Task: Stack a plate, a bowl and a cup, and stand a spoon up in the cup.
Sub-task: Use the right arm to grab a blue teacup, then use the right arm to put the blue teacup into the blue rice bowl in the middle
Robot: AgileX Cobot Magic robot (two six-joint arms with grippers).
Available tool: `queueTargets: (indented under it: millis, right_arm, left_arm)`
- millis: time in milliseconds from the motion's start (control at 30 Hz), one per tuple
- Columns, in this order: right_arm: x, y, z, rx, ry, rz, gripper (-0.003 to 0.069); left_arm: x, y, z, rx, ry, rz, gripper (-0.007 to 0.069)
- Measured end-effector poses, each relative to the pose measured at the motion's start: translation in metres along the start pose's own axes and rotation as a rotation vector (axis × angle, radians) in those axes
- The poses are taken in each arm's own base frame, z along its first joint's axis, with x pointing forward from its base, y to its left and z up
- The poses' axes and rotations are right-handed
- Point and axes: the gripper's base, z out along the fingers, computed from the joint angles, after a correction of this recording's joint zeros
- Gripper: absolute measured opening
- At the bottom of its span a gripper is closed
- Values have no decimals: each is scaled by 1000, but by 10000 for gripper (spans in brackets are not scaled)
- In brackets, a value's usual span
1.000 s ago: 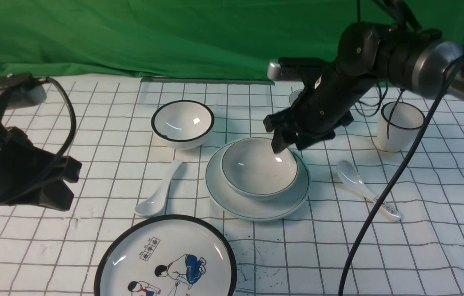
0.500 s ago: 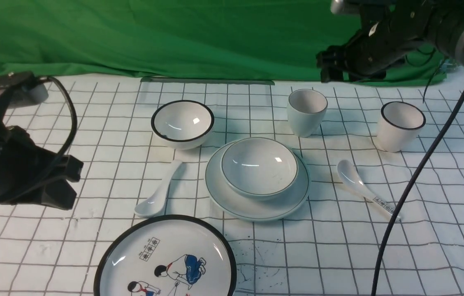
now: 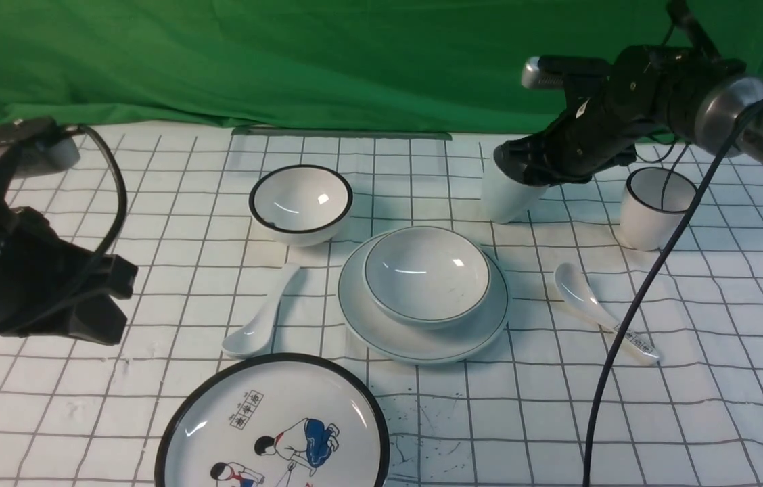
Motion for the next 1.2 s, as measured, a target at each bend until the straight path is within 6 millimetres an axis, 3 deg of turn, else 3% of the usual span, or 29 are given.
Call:
queueTargets:
  millis: [133, 200, 300, 333, 367, 467, 567, 600, 700, 767, 967, 1200]
  right_arm:
    - [-3, 5, -20, -20, 26, 3, 103]
    - [-8, 9, -43, -27, 19, -19, 103]
    - [-15, 24, -96, -49, 16, -61, 103]
    - [-15, 25, -100, -50, 19, -63, 103]
    - [-11, 38, -124, -66, 60, -109, 103]
    - [-2, 61, -146, -93, 121, -177, 103]
    - [15, 97, -141, -109, 191, -277, 103]
    - [16, 99, -141, -109, 192, -284, 103]
    - [33, 130, -120, -83, 230, -390, 103]
    - [39, 140, -107, -75, 234, -415, 103]
    - [54, 145, -68, -46, 300, -418, 103]
    - [59, 140, -51, -7, 334, -416, 103]
  left_arm:
    - [0, 0, 0, 2, 0, -1, 4]
    - [0, 0, 0, 2, 0, -1, 4]
    - [0, 0, 0, 2, 0, 0, 4]
    - [0, 0, 0, 2, 0, 0, 4]
    - [0, 0, 0, 2, 0, 0, 4]
    - [0, 0, 0, 2, -1, 0, 4]
    - [-1, 0, 0, 0, -7, 1, 4]
    - [-1, 0, 0, 0, -8, 1, 4]
    - [-1, 0, 0, -1, -12, 1, 4]
    - [-1, 0, 0, -1, -12, 2, 4]
    - [-1, 0, 0, -1, -11, 11, 4]
    - [-1, 0, 0, 0, -11, 14, 4]
